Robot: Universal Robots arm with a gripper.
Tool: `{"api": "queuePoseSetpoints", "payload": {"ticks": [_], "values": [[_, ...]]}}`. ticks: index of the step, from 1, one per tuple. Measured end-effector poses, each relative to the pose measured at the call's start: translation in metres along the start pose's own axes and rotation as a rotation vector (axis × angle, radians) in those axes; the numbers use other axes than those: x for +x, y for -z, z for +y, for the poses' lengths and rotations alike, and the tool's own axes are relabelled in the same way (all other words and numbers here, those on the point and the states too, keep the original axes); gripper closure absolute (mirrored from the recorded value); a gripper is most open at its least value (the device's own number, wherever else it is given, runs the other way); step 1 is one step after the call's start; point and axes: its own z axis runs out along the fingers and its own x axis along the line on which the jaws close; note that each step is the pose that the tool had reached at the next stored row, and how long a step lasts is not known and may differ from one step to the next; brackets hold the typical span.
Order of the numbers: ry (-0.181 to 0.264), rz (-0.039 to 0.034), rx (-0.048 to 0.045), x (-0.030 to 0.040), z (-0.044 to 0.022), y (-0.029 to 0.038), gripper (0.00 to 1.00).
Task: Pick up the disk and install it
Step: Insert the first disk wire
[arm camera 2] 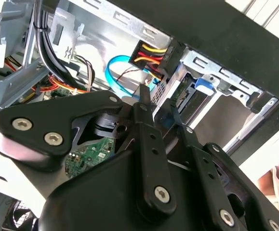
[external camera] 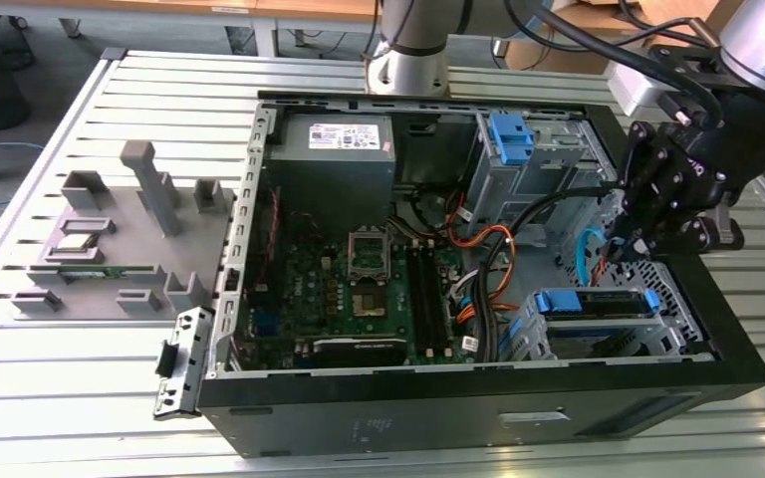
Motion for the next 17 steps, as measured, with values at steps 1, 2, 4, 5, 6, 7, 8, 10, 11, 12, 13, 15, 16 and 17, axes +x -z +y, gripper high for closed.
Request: {"api": "queuePoseSetpoints", "payload": {"ticks": [1,2,4,5,6,7,8,10,11,12,13,15,16,17], "values": [[0.0,0.0007,0.0,0.0,0.0011,0.0,0.69],[0.0,0.0008,0.0002,0.0001,0.002,-0.0001,0.69],[0.0,0.0018,0.001,0.0002,0.003,0.0002,0.69],[0.0,0.0034,0.0014,0.0001,0.0033,0.0002,0.69],[0.0,0.0084,0.0019,0.0001,0.0036,0.0002,0.69],[-0.001,0.0144,0.0023,0.0001,0.0038,0.0002,0.69],[-0.004,0.0183,0.0026,0.0001,0.0038,0.0002,0.69],[-0.023,0.0209,0.0026,0.0002,0.0038,0.0001,0.69],[-0.037,0.0211,0.0024,0.0002,0.0039,0.0001,0.69],[-0.052,0.0211,0.0023,0.0002,0.0039,0.0001,0.69],[-0.068,0.021,0.0021,0.0002,0.0039,0.0001,0.69],[-0.098,0.0202,0.0018,0.0001,0.0039,0.0,0.69],[-0.109,0.0199,0.0016,0.0001,0.0039,-0.0001,0.69],[-0.114,0.0197,0.0016,0.0001,0.0039,-0.0001,0.69]]}}
